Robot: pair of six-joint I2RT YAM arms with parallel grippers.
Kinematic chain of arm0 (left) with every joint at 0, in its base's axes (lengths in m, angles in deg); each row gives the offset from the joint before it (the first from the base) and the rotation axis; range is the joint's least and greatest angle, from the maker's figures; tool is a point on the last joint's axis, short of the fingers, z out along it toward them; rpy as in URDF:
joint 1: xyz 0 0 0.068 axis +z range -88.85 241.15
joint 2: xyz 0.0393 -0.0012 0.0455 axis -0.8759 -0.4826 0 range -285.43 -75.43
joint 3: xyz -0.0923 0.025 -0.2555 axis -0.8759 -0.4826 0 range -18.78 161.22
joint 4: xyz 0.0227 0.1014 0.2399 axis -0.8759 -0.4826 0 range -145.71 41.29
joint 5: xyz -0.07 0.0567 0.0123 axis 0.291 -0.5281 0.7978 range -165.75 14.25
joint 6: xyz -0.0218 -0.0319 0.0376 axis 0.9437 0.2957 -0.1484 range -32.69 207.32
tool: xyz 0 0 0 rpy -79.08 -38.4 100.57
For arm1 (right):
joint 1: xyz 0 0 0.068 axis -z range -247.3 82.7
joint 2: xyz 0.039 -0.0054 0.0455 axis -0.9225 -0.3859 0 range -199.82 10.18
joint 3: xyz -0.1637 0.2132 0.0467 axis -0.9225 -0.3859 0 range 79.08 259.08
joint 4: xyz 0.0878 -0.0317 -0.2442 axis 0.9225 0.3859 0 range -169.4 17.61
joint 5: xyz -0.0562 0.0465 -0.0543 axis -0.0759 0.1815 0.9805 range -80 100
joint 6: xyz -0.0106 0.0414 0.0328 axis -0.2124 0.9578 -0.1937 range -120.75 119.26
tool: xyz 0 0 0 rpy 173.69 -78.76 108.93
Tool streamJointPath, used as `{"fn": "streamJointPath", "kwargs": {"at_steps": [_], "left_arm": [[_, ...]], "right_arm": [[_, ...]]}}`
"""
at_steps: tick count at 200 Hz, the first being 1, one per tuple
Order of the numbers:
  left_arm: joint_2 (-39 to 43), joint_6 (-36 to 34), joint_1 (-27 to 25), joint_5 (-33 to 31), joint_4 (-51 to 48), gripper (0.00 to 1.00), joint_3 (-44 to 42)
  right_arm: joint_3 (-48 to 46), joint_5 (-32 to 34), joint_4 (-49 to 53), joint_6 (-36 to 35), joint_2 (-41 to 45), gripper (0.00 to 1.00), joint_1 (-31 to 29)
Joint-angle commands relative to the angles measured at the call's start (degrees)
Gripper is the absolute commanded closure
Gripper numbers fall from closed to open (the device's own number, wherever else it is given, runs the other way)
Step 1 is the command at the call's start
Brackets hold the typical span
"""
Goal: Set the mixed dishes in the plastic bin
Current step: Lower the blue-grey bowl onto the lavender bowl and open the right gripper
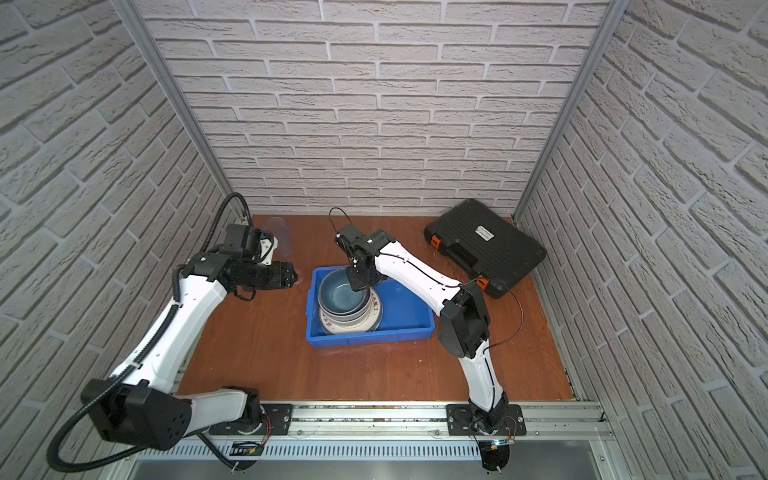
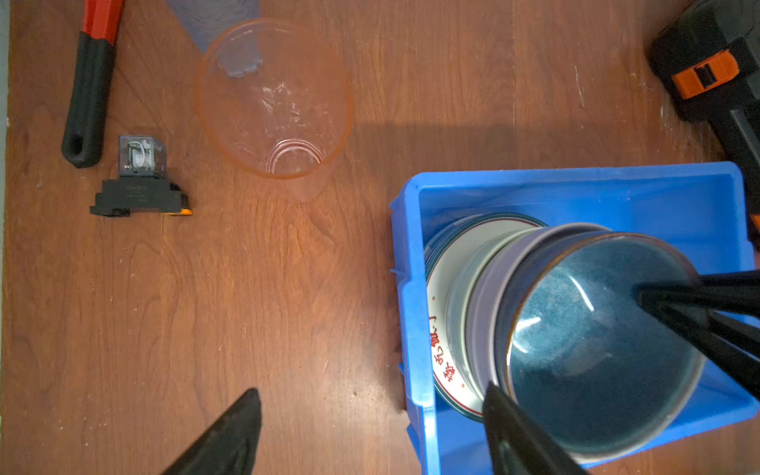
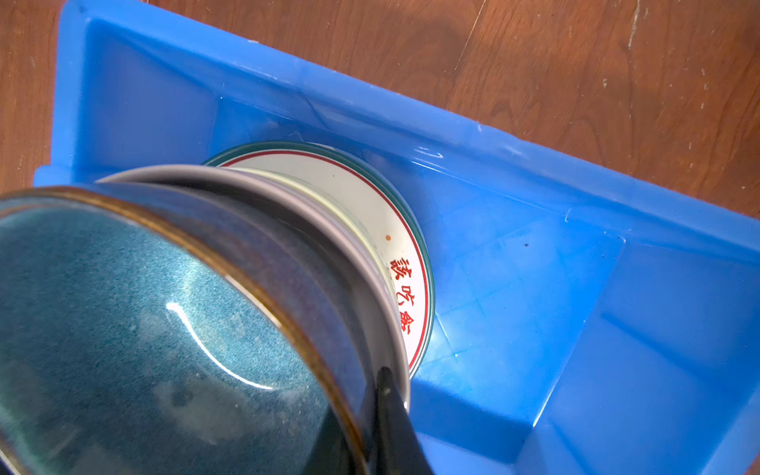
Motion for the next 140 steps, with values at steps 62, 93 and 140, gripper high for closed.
{"fn": "streamJointPath", "kwargs": {"at_steps": [62,93,140], "left_arm": [[-0.52,-0.24,0.25,0.84,1.15,0.16,-0.35],[-0.87,-0.24,0.19,1.06,1.32,0.16,-0.16],[-1.21,-0.15,0.17,1.12,1.59,0.16,0.02]], "right_arm": [[2.09,-0.60,-2.02,0.91,2.31,0.84,-0.74],[2.07,-0.69,-1.86,0.91,2.53,0.80,-0.84],[2.10,-0.34,-1.28,0.66,3.31,0.76,-0.83]]}}
